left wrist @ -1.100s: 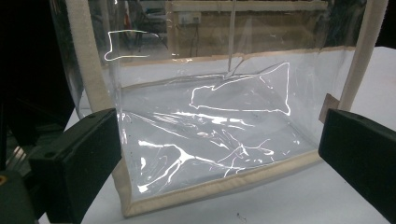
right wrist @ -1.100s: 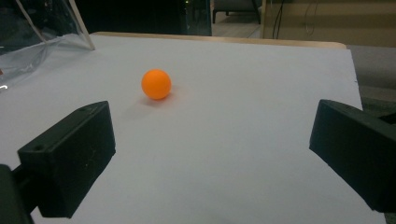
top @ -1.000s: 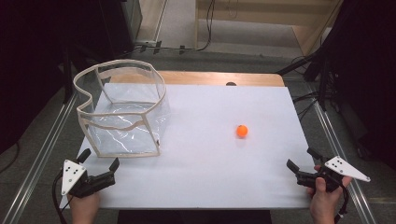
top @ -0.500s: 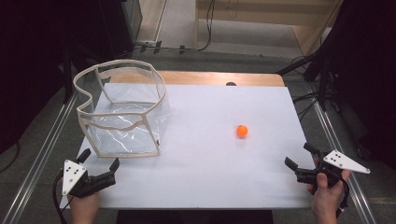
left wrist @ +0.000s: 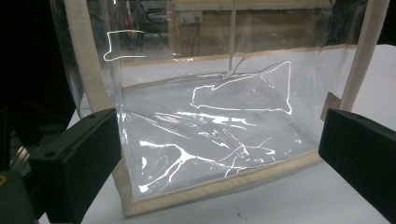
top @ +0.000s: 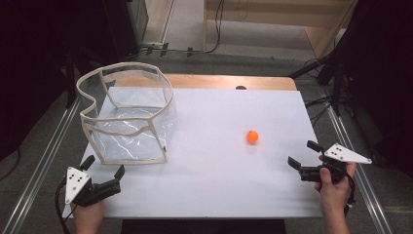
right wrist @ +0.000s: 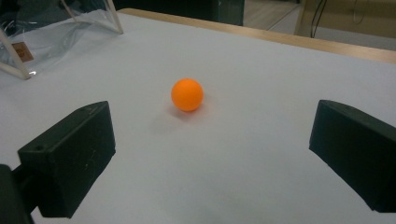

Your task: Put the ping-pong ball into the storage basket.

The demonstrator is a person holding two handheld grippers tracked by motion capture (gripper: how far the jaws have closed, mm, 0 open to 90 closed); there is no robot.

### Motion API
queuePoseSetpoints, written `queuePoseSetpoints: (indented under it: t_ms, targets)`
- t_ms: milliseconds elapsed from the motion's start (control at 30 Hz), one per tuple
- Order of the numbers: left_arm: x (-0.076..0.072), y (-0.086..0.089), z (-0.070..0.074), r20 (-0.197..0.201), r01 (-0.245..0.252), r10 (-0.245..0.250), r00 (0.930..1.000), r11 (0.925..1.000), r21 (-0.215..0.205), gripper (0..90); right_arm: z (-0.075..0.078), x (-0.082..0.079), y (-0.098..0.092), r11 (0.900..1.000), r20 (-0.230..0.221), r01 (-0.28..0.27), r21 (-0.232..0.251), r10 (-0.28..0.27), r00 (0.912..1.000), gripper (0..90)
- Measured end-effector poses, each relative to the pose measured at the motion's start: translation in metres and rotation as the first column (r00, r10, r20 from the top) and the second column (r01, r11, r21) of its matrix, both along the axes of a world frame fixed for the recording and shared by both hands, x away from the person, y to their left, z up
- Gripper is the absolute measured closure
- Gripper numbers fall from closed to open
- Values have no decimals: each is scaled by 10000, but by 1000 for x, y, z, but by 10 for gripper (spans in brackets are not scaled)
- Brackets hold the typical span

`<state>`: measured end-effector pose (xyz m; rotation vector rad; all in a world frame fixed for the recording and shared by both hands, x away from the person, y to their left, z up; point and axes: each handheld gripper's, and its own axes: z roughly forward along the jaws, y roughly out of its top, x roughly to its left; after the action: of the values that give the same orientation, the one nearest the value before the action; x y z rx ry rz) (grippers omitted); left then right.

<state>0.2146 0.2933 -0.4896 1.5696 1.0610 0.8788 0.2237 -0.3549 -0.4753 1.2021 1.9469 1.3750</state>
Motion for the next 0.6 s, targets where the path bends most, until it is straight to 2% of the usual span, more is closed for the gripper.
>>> queuePoseSetpoints:
  t_ms: [133, 267, 367, 600]
  targets:
    - [0, 0, 0, 3, 8, -8, 10000, 10000, -22, 0, 5, 8, 8, 9996, -111, -194, -215, 191, 9998, 0]
    - [0, 0, 0, 2, 7, -7, 10000, 10000, -29, 0, 8, 15, 14, 9992, -213, -387, -116, 384, 9990, 0]
    - [0, 0, 0, 5, 7, -7, 10000, 10000, -29, 0, 10, 22, 19, 9976, -418, -619, -314, 606, 9973, 0]
    - [0, 0, 0, 9, 7, -7, 10000, 10000, -31, 0, 14, 31, 23, 9949, -558, -939, -368, 917, 9942, 0]
